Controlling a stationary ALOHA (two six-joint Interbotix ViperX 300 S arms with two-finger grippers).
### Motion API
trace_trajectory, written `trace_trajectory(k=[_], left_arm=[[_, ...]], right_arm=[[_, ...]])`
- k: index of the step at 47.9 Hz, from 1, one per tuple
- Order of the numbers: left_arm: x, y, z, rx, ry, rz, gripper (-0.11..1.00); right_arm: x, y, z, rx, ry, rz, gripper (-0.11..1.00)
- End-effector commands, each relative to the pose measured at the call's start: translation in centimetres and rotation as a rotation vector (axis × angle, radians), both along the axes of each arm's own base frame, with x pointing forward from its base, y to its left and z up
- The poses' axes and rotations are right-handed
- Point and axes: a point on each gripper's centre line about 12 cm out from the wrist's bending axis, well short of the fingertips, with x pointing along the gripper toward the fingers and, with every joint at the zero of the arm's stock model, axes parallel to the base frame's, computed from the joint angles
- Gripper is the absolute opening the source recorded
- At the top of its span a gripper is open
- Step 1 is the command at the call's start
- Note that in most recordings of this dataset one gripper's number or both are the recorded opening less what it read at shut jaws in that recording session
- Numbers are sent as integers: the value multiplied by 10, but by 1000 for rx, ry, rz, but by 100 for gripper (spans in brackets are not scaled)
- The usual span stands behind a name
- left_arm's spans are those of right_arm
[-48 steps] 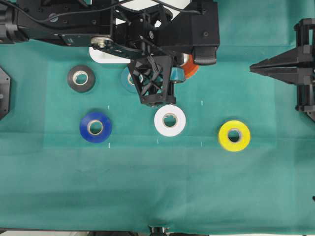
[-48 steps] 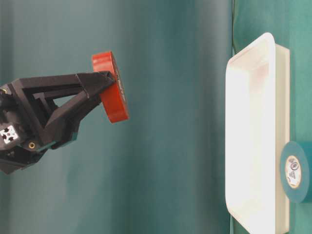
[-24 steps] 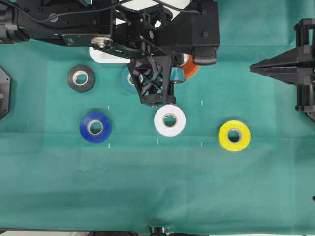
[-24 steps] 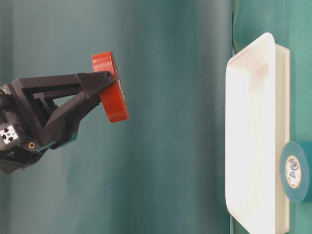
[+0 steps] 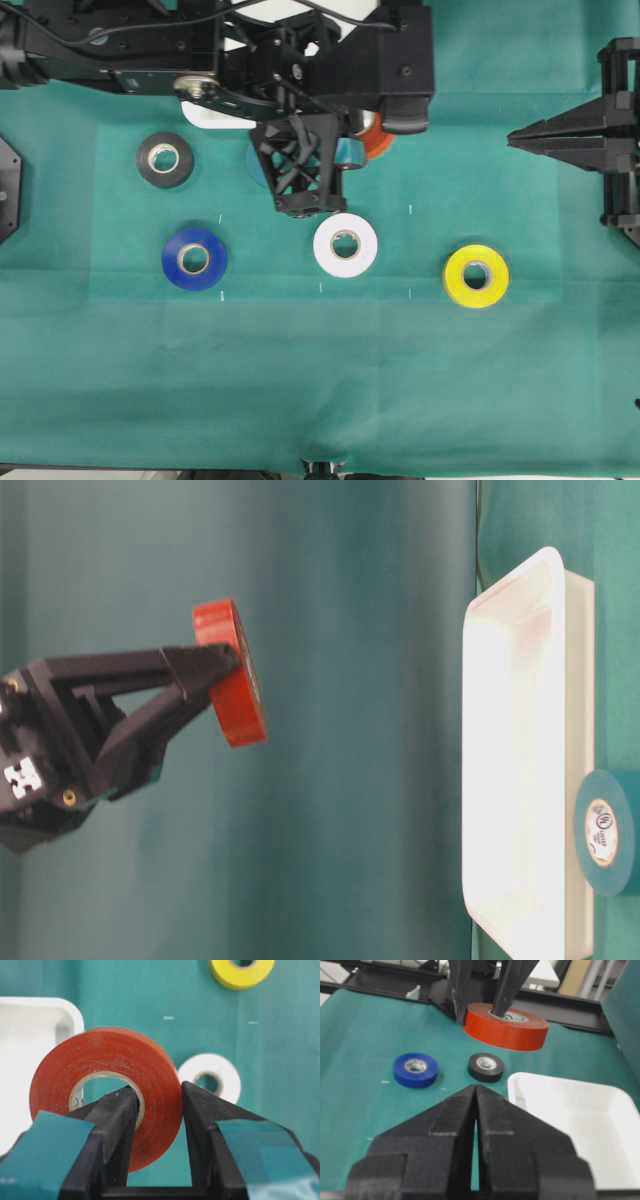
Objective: Pick up the tape from a random location and place it into the white case.
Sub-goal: 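Lift the orange-red roll off the table with the left gripper, then carry the held roll with the left gripper over the white tray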
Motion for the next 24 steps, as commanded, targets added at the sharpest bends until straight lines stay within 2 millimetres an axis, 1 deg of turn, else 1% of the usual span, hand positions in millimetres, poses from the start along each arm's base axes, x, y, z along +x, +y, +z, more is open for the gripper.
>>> trace_trajectory(k=[1, 17, 24], left_arm=[[-13, 1, 23, 3, -57, 3, 25], [-46, 0, 10, -7, -8, 9, 25], [-57, -1, 7, -8, 1, 10, 25]], right_arm=[[3, 0, 11, 1, -23, 0, 0], [3, 0, 10, 1, -15, -2, 0], [3, 0, 10, 0, -15, -2, 0]])
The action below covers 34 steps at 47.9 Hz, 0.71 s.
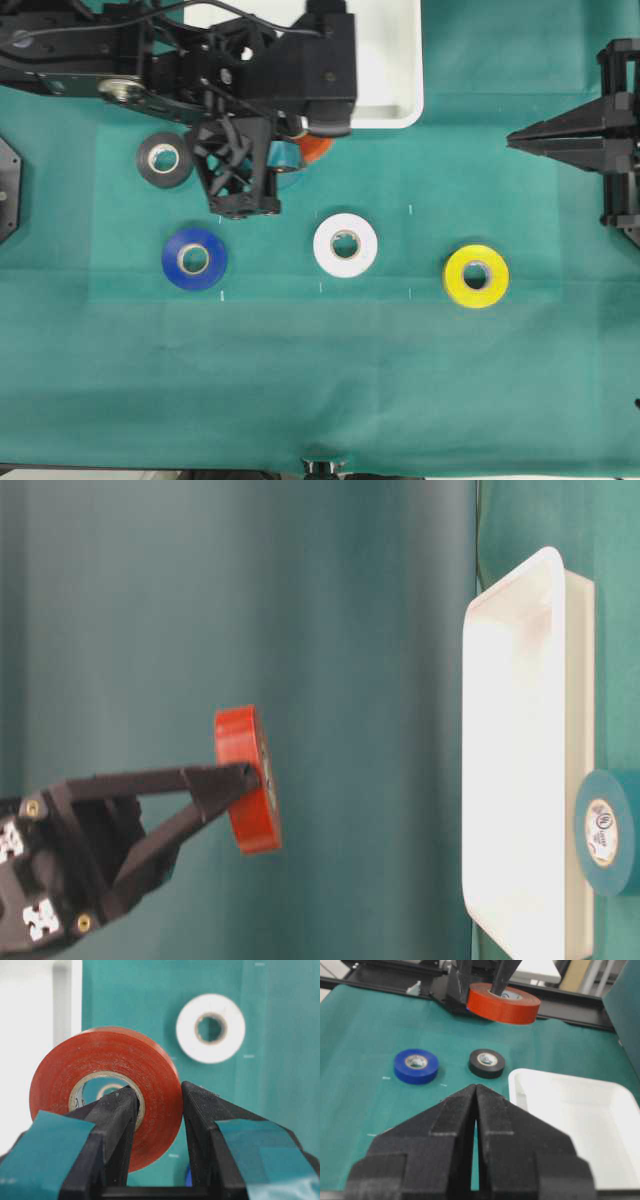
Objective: Pick up the tape from a random location and place it into the white case.
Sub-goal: 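Carry the held roll with the left gripper over the white tray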
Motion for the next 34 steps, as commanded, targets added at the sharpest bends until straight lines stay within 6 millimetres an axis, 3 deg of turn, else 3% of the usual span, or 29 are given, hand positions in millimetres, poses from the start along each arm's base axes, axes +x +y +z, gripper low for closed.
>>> trace_trajectory(k=[1, 19, 34], left_arm=[[-9, 0, 17, -2, -48, 3, 25], [-10, 2, 16, 1, -46, 5, 25], [-10, 24, 16, 10, -46, 54, 25]], right_arm=[[3, 0, 11, 0, -26, 0, 0], [3, 0, 11, 0, -23, -2, 0], [3, 0, 10, 0, -20, 0, 0]])
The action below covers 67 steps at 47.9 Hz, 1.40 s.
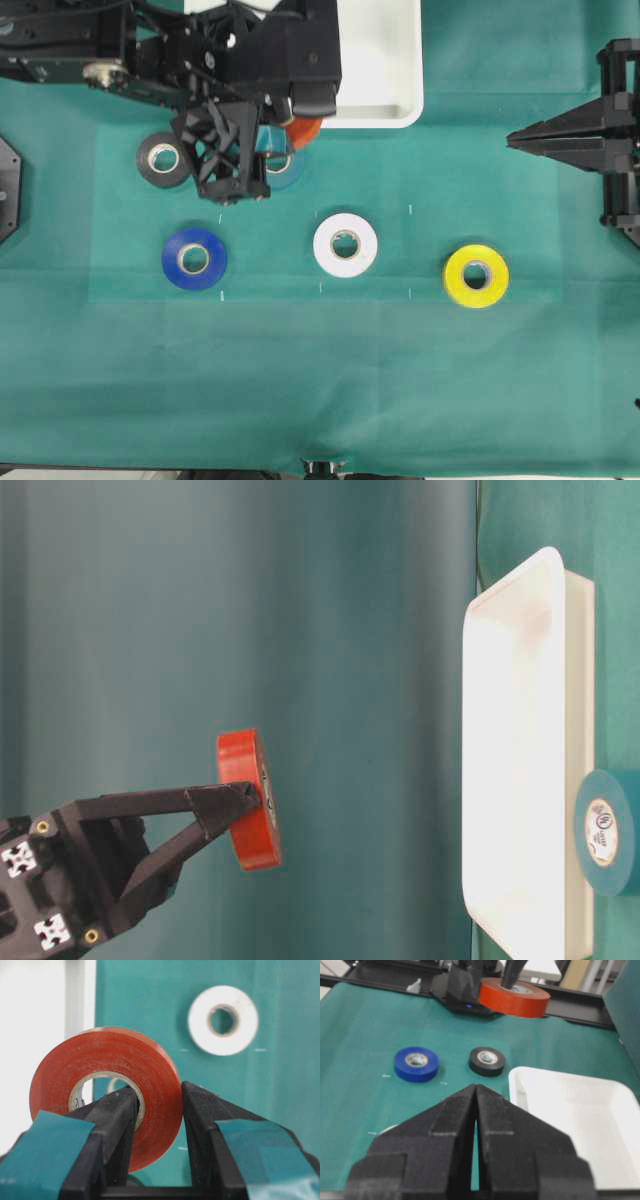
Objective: Pick up the tape from a random location and place it into the white case.
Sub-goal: 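Carry the held roll with the left gripper over the white tray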
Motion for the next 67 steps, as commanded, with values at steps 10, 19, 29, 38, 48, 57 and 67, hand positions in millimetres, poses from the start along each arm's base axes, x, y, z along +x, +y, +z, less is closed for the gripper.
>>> trace_trajectory(k=[10, 19, 29, 38, 48, 57, 67], left_arm=[[-5, 42, 17, 15, -68, 101, 25], [-10, 74, 20, 24, -74, 179, 25], [-12, 98, 23, 54, -79, 200, 25], [-9, 105, 24, 61, -81, 205, 25], [-9, 105, 24, 64, -80, 200, 25], [-9, 105, 24, 63, -79, 201, 25], [-9, 106, 23, 63, -79, 203, 25]], right_arm=[[3, 0, 12, 0, -29, 0, 0], [3, 0, 11, 0, -28, 0, 0], [3, 0, 11, -2, -28, 0, 0], [3, 0, 12, -2, -29, -1, 0], [3, 0, 12, -2, -29, 0, 0], [3, 0, 11, -2, -26, 0, 0], [3, 0, 11, 0, -26, 0, 0]])
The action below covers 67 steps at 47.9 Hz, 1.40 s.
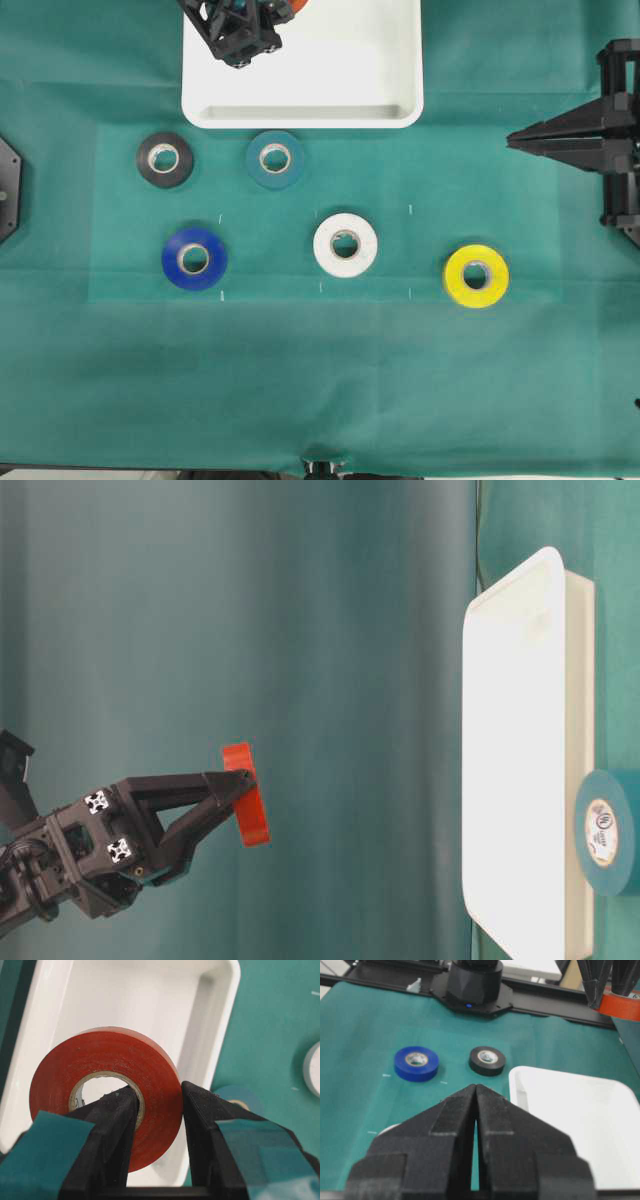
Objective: Pick up the tape from a random location and place it into the white case.
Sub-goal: 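Carry the held roll with the left gripper over the white tray, then lower the roll into the tray and open the left gripper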
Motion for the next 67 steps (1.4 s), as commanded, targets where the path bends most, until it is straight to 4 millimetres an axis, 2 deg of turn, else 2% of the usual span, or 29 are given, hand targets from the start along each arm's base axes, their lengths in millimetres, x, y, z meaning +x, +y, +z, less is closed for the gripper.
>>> trace_trajectory(k=[1, 11, 19, 25, 35, 39, 67], left_arm=[[0, 0, 15, 17, -41, 0, 25], [2, 1, 7, 18, -46, 0, 25], [7, 3, -18, 19, -50, 1, 25], [12, 7, -45, 19, -50, 7, 25], [16, 22, -111, 2, -6, 39, 25], [15, 28, -128, -1, 3, 53, 25], [23, 42, -176, -8, 10, 79, 25]], right_arm=[[3, 0, 11, -2, -25, -1, 0], [3, 0, 11, -2, -26, -1, 0], [3, 0, 11, -2, -26, 0, 0], [3, 0, 10, -2, -20, 0, 0], [4, 0, 7, -3, -9, -1, 0], [5, 0, 7, -3, -6, -1, 0], [5, -2, 6, -6, -5, -10, 0]])
